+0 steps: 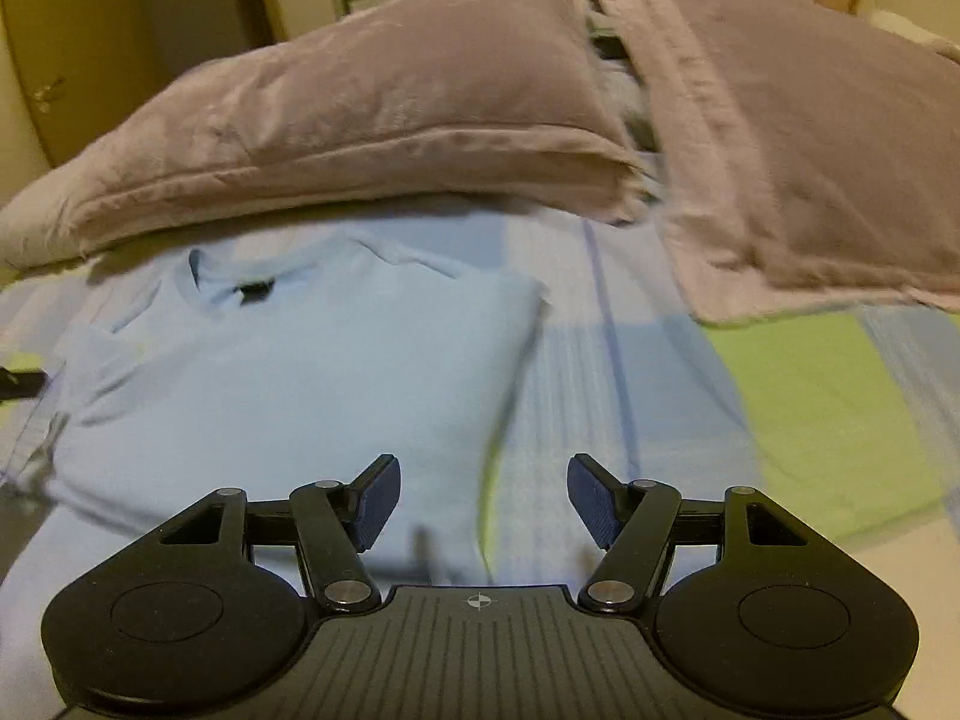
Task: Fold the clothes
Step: 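Grasp the sweatshirt side edge with both grippers, then fold the held side edge across the body with both grippers and release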
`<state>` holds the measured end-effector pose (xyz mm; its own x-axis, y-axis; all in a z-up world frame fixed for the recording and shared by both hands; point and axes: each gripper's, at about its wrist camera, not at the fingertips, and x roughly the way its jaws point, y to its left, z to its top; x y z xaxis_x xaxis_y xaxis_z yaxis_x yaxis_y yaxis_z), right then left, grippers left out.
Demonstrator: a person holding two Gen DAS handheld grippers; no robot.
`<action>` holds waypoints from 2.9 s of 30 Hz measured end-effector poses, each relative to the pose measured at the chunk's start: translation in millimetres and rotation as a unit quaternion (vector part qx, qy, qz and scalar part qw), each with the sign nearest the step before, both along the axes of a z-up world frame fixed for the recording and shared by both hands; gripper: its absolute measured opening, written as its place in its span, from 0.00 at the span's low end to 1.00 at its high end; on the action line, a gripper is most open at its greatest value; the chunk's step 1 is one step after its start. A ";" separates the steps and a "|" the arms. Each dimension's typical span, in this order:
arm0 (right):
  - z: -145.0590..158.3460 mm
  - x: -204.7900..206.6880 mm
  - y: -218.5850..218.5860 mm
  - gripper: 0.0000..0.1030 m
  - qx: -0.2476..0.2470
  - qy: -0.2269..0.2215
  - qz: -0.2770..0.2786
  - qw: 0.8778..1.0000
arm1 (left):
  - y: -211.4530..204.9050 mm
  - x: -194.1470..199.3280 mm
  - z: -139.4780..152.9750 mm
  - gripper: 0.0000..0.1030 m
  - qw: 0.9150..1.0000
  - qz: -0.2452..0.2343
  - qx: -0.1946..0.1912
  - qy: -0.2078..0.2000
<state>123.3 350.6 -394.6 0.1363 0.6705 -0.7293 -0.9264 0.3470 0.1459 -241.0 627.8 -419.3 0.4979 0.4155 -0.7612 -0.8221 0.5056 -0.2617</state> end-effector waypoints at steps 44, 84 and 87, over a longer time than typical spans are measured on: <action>-24.6 -21.1 -204.9 0.56 0.069 0.393 -0.052 0.916 | -151.9 -225.4 -53.2 0.25 0.936 -0.002 -0.238 -0.261; 27.6 -218.4 -332.1 0.03 0.042 0.046 -0.065 0.996 | -372.3 -276.6 23.8 0.28 0.998 0.042 0.030 -0.034; 27.3 -244.1 -338.8 0.03 0.021 0.027 -0.085 0.996 | -401.0 -271.4 28.0 0.25 0.997 0.064 0.028 0.019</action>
